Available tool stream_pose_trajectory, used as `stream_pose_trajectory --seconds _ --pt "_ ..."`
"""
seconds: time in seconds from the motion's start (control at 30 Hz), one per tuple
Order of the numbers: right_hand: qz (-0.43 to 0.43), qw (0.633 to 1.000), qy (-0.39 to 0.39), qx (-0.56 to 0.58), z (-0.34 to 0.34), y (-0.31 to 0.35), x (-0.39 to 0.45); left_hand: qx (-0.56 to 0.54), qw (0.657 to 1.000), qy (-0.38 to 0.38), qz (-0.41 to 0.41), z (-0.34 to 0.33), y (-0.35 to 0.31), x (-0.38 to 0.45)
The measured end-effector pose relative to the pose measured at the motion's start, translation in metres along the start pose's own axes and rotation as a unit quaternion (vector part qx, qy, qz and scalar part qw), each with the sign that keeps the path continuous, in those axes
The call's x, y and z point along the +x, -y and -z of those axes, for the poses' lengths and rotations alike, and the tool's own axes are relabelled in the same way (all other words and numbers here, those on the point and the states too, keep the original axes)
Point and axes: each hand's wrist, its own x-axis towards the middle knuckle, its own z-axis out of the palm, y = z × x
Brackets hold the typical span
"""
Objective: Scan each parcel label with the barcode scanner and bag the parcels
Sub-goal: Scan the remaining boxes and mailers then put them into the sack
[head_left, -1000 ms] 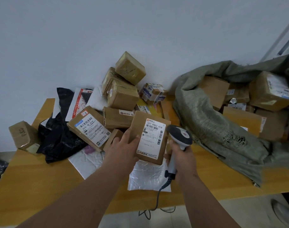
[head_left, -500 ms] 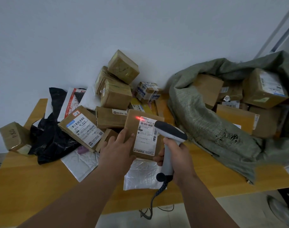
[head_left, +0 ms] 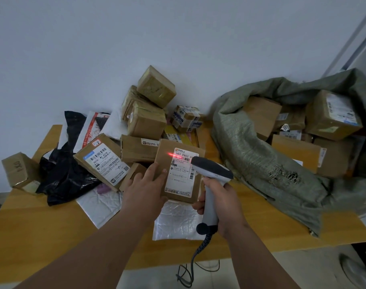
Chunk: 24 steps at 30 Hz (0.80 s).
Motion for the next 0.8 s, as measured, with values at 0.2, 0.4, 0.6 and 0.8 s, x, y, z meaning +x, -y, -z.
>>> stream_pose_trajectory --seconds 0.2,0.4,0.6,0.8 --pt "0.007 1.000 0.003 -0.010 -0.001 -0.001 0.002 0.002 1.000 -0.001 -0.001 0.002 0.000 -0.002" --pt "0.018 0.999 -0.035 0.010 -0.007 -0.002 0.003 -0.019 1.000 0.008 0.001 0.003 0.005 -0.003" --pt "0.017 0.996 -0.075 0.034 -0.019 -0.012 0.007 -0.056 0.997 0.056 0.017 0.003 0.012 -0.004" --pt "0.040 0.995 -0.061 0.069 -0.042 -0.019 -0.002 -0.120 0.989 0.086 0.008 0.012 0.015 -0.001"
